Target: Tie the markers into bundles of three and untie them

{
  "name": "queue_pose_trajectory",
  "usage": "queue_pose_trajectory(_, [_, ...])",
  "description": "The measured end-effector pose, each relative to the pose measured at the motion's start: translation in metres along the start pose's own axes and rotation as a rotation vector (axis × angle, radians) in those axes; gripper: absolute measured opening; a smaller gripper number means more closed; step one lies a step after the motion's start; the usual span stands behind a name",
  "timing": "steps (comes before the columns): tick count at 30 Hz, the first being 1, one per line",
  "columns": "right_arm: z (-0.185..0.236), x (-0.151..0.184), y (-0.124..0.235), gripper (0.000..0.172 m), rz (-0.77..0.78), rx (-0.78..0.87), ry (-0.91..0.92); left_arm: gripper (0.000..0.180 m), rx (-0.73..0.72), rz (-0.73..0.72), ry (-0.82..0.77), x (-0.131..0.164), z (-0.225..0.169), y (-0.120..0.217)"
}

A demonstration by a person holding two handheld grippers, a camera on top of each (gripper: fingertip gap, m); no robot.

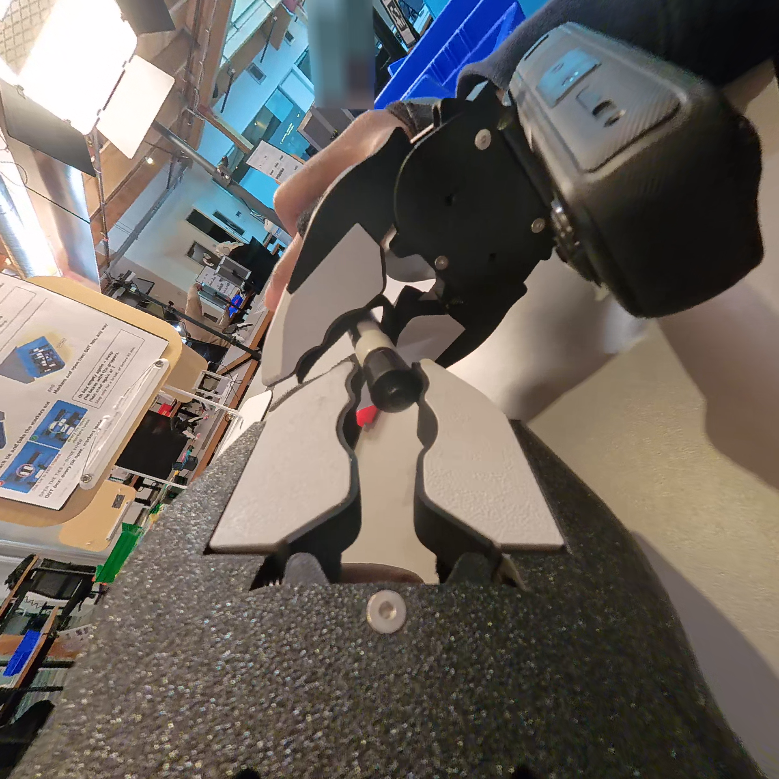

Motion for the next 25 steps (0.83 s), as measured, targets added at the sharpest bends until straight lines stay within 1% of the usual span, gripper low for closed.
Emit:
queue_pose_trajectory(11, [0.0, 0.0, 0.001, 0.033, -0.003, -0.016, -0.025, 0.033, 0.006, 0.014, 0.013, 0.004, 0.001, 0.001])
queue_pose_trajectory(16, [-0.001, 0.004, 0.004, 0.033, -0.003, -0.02, -0.034, 0.038, 0.016, 0.01, 0.063, 0.01, 0.016, 0.009])
queue_pose_trajectory(19, [-0.001, 0.01, 0.006, 0.033, -0.002, -0.029, -0.041, 0.04, 0.057, 0.053, 0.129, 0.026, 0.035, 0.013])
queue_pose_trajectory(22, [-0.002, 0.015, 0.007, 0.033, 0.003, -0.037, -0.05, 0.045, 0.11, 0.117, 0.196, 0.047, 0.058, 0.006])
queue_pose_trajectory(23, [-0.003, 0.016, 0.006, 0.033, 0.007, -0.036, -0.048, 0.046, 0.147, 0.134, 0.226, 0.054, 0.065, 0.001])
queue_pose_trajectory(25, [-0.004, 0.018, 0.005, 0.033, 0.013, -0.036, -0.044, 0.053, 0.272, 0.195, 0.301, 0.071, 0.071, -0.014])
Point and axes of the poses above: each gripper's, where its closed fingertips meet, y back along the fingers, x out of its underside, z = x × y across the jaws, the point moved 2 cm from there along y, back along the fingers, and after that the axes turned 7 degrees about z, right-handed, at the moved point
